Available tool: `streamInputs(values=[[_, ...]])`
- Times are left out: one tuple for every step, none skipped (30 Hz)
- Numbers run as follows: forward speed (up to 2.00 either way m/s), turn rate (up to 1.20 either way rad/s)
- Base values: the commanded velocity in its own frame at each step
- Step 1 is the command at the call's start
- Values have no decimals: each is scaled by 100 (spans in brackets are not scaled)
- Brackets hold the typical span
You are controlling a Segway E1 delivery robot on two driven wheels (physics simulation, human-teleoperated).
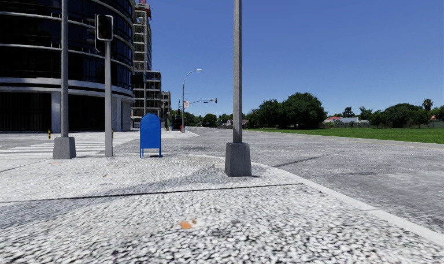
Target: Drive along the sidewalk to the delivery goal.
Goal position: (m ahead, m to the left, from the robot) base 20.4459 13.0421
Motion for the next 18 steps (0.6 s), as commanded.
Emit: streamInputs(values=[[0, 0], [0, 0], [0, 0], [0, 0], [0, 0], [0, 0], [0, 0], [0, 0], [0, 0], [0, 0], [0, 0], [0, 0], [0, 0], [0, 0], [0, 0], [0, 0], [0, 0], [0, 0]])
